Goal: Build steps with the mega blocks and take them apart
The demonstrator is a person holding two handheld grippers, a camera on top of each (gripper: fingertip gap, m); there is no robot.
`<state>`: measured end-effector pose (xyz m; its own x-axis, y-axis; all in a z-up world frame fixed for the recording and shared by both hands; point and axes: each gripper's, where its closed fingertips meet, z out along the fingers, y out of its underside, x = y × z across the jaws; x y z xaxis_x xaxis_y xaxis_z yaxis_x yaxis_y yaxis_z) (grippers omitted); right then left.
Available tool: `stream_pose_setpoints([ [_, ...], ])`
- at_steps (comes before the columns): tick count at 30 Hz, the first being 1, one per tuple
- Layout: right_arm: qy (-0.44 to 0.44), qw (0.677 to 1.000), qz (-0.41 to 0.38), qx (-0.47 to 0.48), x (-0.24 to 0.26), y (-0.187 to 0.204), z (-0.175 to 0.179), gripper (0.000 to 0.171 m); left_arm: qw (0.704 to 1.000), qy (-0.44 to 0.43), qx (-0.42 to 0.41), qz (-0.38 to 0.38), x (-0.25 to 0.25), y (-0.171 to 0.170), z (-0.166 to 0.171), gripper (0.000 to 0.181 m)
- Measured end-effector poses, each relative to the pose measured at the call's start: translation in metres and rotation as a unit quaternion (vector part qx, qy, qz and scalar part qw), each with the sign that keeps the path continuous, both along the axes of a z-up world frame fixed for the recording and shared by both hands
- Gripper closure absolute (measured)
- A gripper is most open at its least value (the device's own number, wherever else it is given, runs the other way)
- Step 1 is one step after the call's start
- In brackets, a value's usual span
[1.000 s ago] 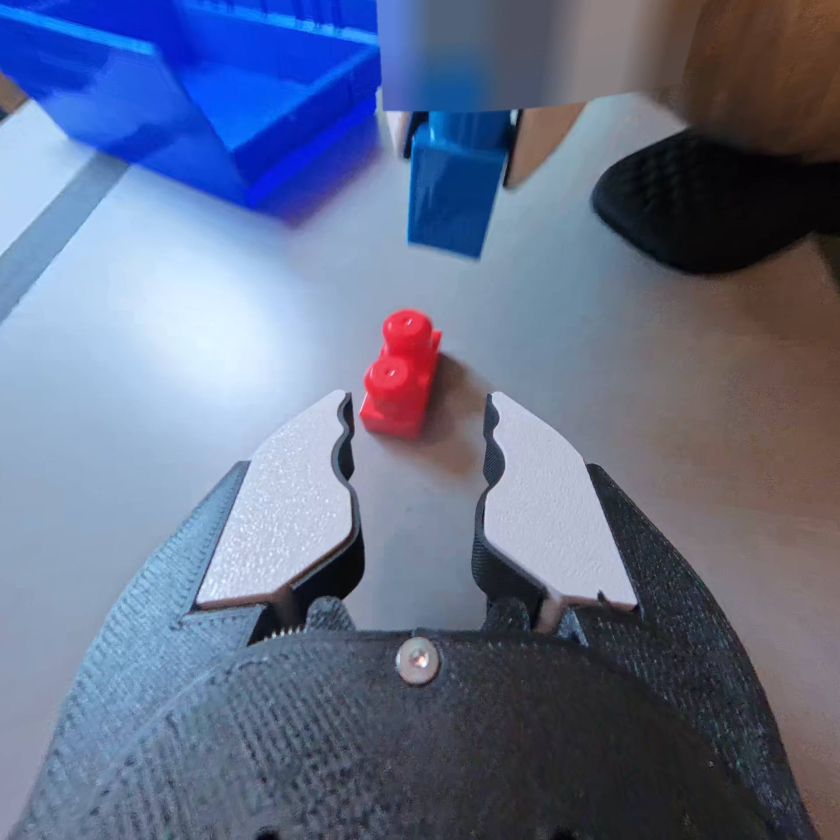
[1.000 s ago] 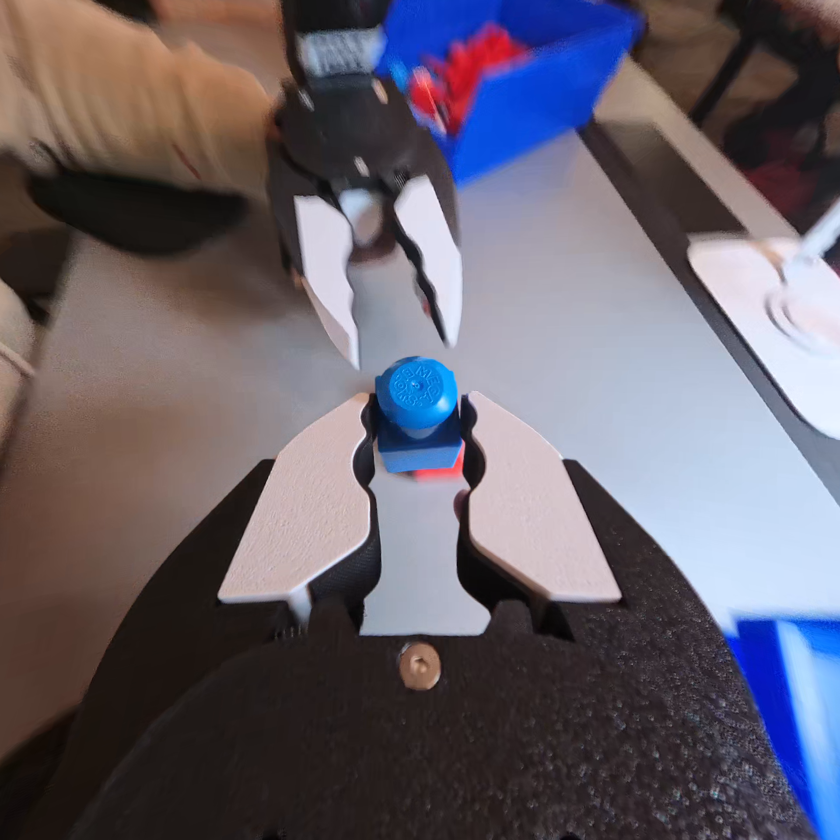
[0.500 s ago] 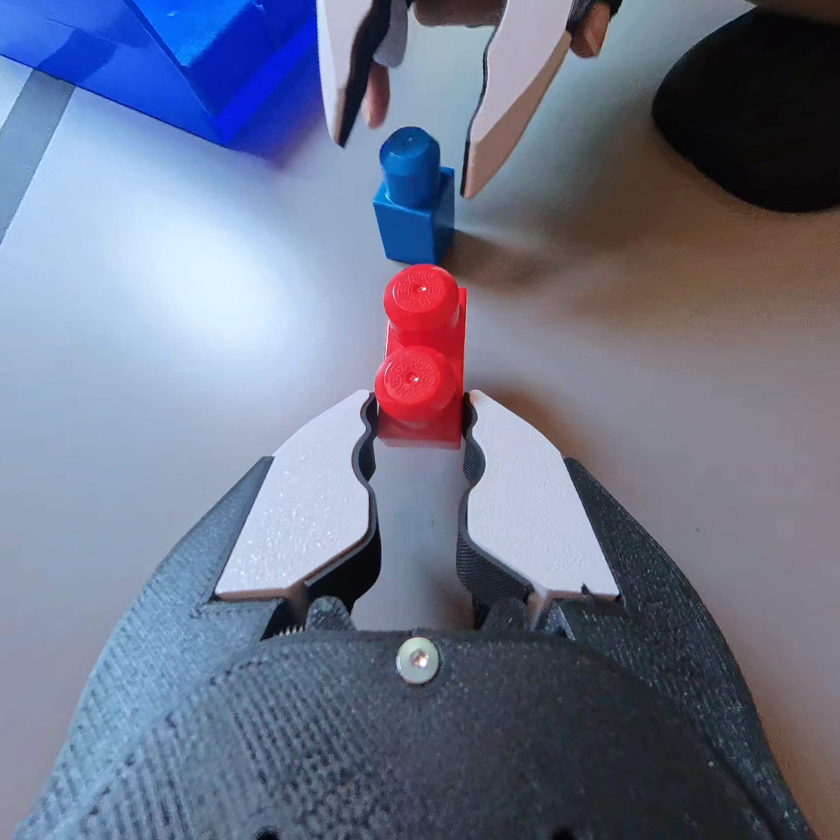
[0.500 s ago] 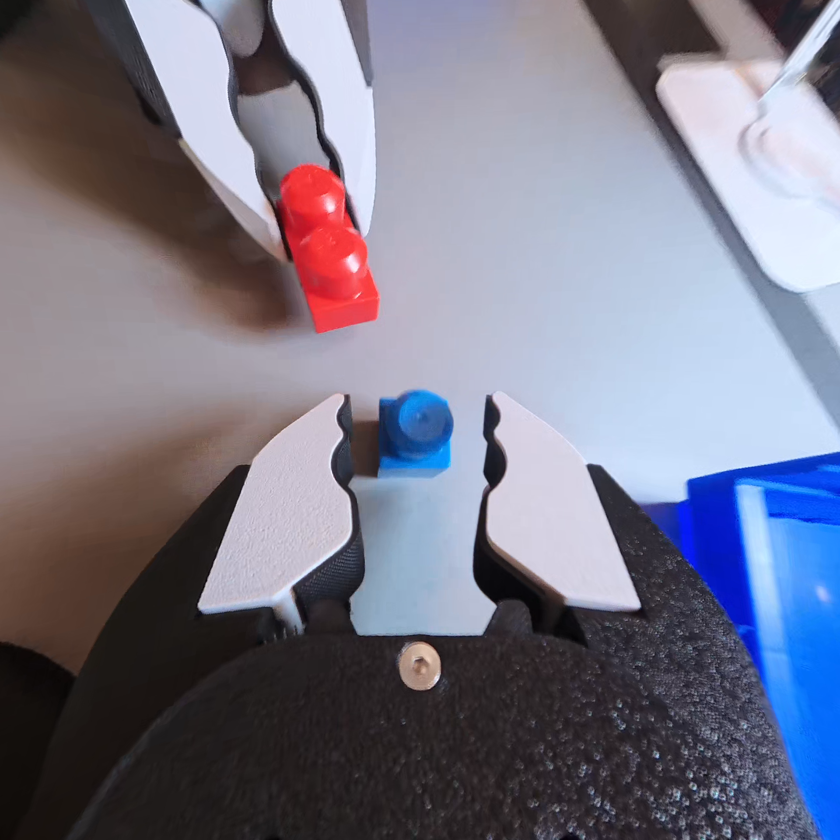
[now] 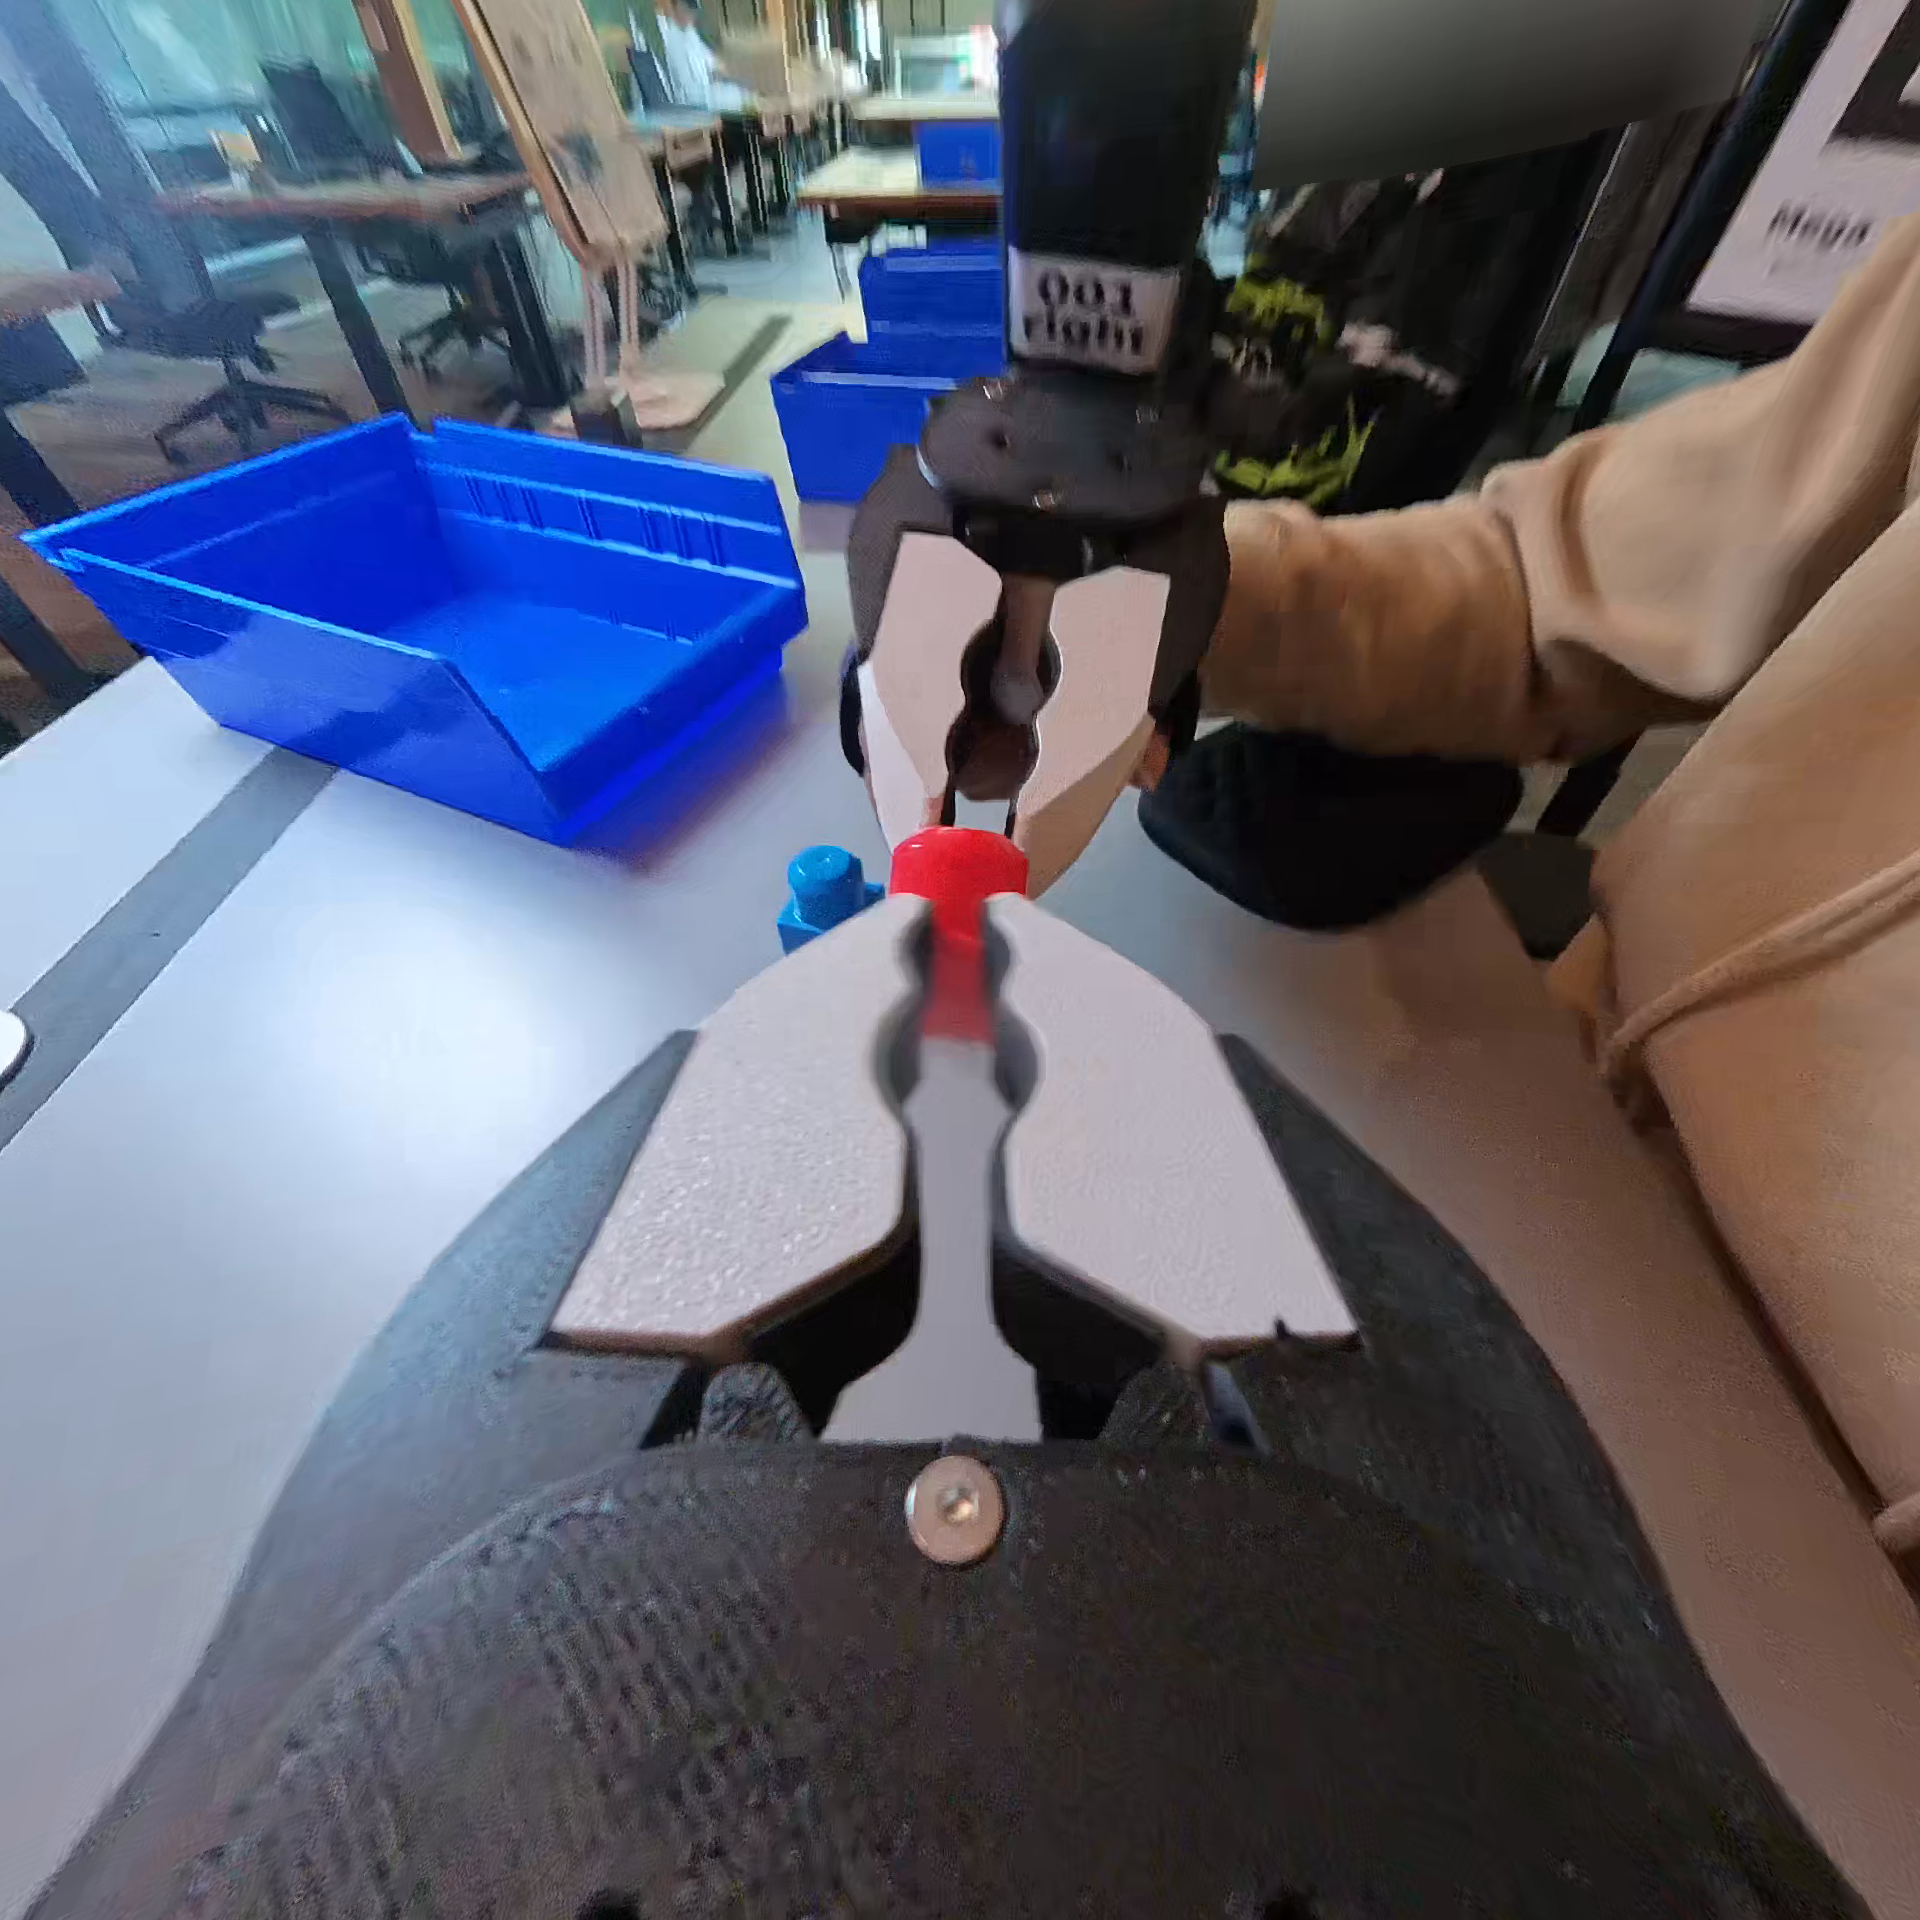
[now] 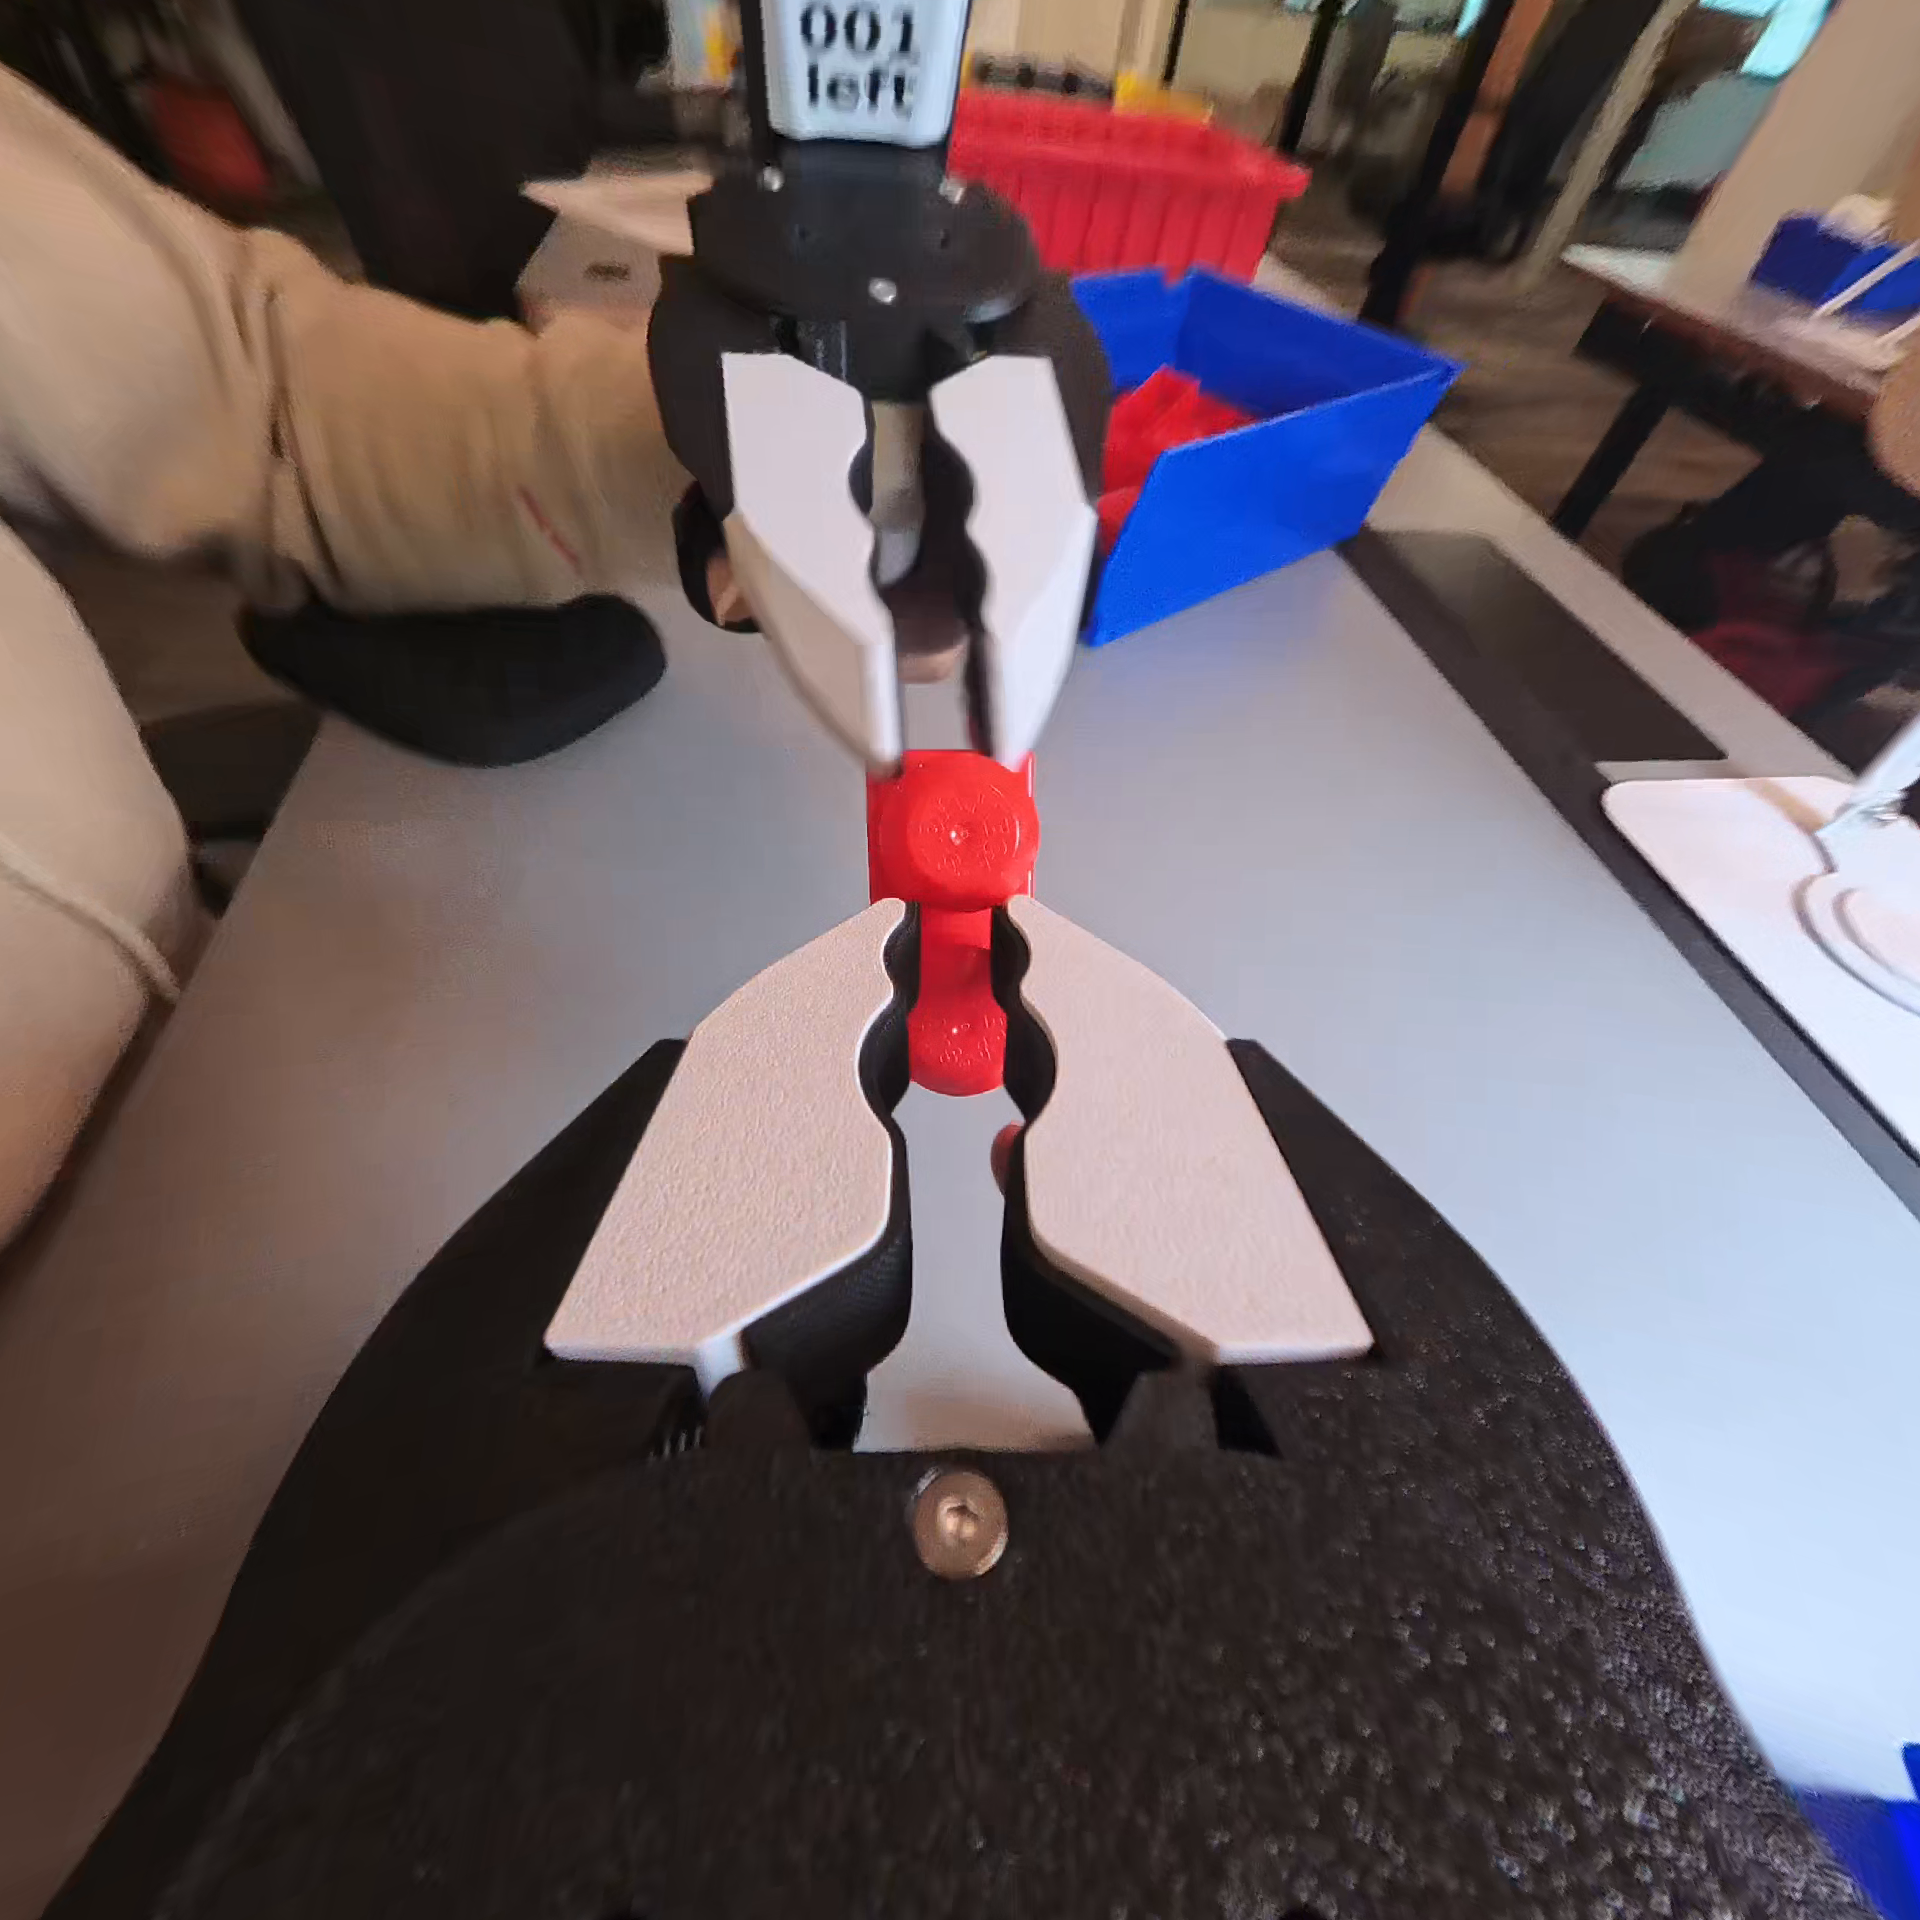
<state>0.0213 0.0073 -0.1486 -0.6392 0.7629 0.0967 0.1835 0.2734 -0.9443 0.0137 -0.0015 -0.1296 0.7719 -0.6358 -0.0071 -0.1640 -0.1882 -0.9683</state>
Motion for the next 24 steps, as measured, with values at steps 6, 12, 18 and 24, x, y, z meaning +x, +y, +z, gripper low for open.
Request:
stream_pose_setpoints([
  [6, 0.018, 0.998, 0.007, -0.051, -0.001, -0.003, 0.002, 0.159, 0.997, -0.076, 0.000, -0.009, -0.018, -0.005, -0.003, 0.155],
  [12, 0.040, 0.992, 0.007, -0.117, -0.002, -0.002, 0.015, 0.160, 0.993, -0.110, 0.034, -0.033, -0.008, -0.007, 0.013, 0.135],
  [18, 0.056, 0.987, -0.007, -0.149, -0.004, 0.004, 0.026, 0.165, 0.996, -0.084, 0.007, -0.033, 0.001, -0.003, -0.005, 0.130],
  [24, 0.067, 0.992, -0.049, -0.093, -0.013, 0.002, 0.016, 0.171, 0.996, -0.092, -0.012, 0.001, 0.004, 0.009, -0.014, 0.137],
])
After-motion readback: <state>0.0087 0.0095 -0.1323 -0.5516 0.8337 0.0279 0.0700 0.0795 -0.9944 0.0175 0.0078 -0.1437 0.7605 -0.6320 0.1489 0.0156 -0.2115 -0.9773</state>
